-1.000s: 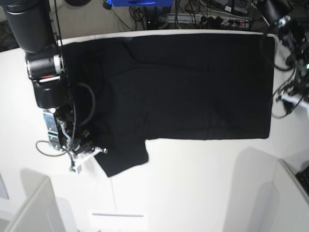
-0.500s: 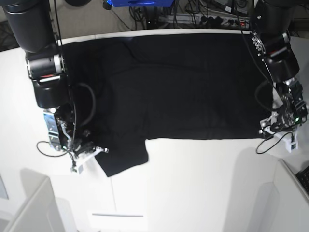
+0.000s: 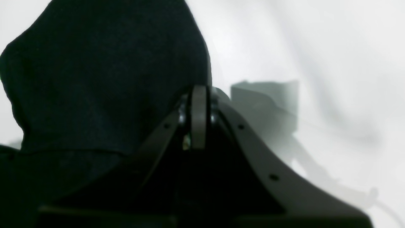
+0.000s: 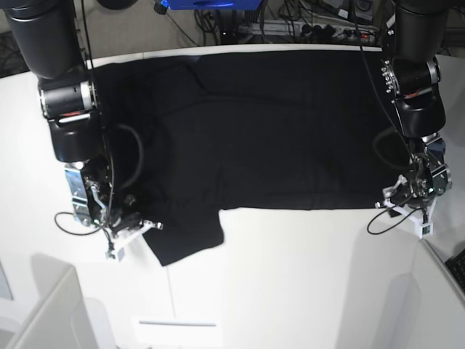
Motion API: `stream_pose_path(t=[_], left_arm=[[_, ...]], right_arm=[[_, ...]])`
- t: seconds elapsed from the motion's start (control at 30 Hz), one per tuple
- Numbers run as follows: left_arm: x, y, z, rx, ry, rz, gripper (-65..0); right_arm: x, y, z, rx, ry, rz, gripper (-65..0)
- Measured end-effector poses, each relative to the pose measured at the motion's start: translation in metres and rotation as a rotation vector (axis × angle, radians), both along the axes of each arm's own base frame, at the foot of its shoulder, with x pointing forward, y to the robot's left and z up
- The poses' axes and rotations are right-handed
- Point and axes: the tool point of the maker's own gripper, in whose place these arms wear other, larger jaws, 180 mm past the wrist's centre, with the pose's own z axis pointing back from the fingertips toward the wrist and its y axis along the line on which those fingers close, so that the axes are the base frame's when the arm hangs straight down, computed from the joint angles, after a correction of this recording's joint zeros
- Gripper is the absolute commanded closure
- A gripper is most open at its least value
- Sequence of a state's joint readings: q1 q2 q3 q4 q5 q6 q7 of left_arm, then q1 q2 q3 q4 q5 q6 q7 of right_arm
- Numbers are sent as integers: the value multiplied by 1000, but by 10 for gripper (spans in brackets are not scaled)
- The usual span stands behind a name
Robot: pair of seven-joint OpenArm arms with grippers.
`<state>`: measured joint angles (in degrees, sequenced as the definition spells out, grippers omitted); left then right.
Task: Fold the T-shirt properly
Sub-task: 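Grasp the hem with both grippers and fold it up onto the collar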
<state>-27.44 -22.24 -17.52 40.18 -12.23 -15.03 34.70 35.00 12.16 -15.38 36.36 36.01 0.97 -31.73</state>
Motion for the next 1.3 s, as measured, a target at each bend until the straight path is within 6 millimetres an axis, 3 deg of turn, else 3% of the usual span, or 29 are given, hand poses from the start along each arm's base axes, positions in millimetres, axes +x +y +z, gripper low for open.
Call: stream_pose_path(t=[0.07,0.3,0.5,0.6,0.77,0.87,0.93,1.03,1.13,1.3], left_arm=[[-1,2,0,0,2,3,-2],[-6,-1,-3,-7,-15,0,0],[-27,-8,4,63,-10,-67,0],[-37,-15,7,78,35,-96,0],[-36,-22,42,129,-11,-141,0],[-40,-7,64,145,-49,-95,0],[-43,-2,73,161,-47,-84,0],[-42,-12,85,162,-56,-137,0],[-45,-24,92,108,-85,-171,0],[-68,-11,92,135,-64,-139,0]], right_arm=[[-1,0,-1,0,-2,-1,0],[-2,-7,-1,3,-8,-8,0],[-15,-22,4,-45,-35,21,0],[-23,-19,11,-39,-55,29,0],[-25,-32,29,45,-81,-55,0],[-31,-43,34,41,-96,-75,0],[-38,-38,32,44,-85,-60,0],[-39,-25,39,64,-99,-34,0],[-43,-25,45,51,-131,-21,0],[-62,-18,39,53,-118,-2,0]])
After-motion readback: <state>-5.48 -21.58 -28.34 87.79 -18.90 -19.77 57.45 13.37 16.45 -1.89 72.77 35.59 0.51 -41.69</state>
